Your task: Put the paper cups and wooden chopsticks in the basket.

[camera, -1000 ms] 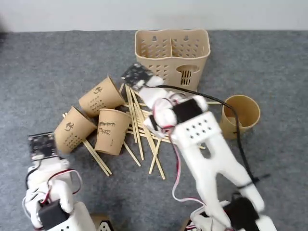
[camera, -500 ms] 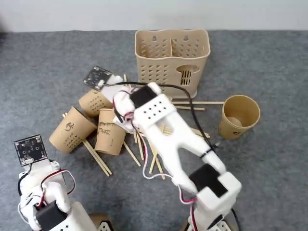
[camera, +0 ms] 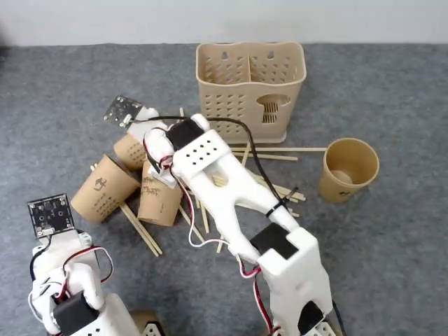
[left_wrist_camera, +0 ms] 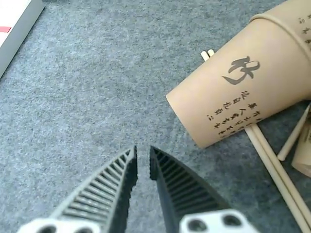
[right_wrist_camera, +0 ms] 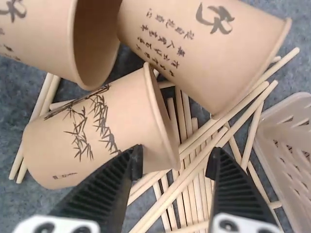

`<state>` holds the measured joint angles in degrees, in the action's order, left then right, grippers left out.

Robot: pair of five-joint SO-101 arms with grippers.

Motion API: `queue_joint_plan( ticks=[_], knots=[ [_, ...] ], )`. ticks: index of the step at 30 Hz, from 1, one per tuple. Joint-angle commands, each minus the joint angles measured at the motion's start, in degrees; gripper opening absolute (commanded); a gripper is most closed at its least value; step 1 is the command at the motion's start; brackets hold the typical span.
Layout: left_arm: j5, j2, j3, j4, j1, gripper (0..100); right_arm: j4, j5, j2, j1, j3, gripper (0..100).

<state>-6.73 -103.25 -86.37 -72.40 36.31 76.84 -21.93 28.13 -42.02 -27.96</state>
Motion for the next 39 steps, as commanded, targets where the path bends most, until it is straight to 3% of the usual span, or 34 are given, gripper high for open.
queue_joint_plan(
  ticks=[1, 9, 19, 25, 36, 39],
  knots=[
    [-0.8, -1.0, 0.9, 1.2, -0.3, 5, 0.9, 0.0, 0.7, -0.8, -3.3, 22.9],
    [-0.8, -1.0, 0.9, 1.3, -0.3, 5, 8.1, -4.6, 0.7, -3.0, -6.9, 3.5],
    [-0.8, -1.0, 0.9, 1.3, -0.3, 5, 23.4, -5.5, 0.7, -3.9, -18.1, 0.9],
    [-0.7, -1.0, 0.9, 1.3, -0.4, 5, 26.2, 0.0, -2.2, -2.2, -21.9, 0.9],
    [-1.2, -0.9, -0.7, 2.1, 1.0, 5, 26.0, 4.5, -21.9, 3.6, -1.6, 0.9],
    [-7.6, -0.9, 0.0, 3.7, 2.8, 5, 26.0, 4.6, -27.7, 5.8, 3.4, 0.9]
  ],
)
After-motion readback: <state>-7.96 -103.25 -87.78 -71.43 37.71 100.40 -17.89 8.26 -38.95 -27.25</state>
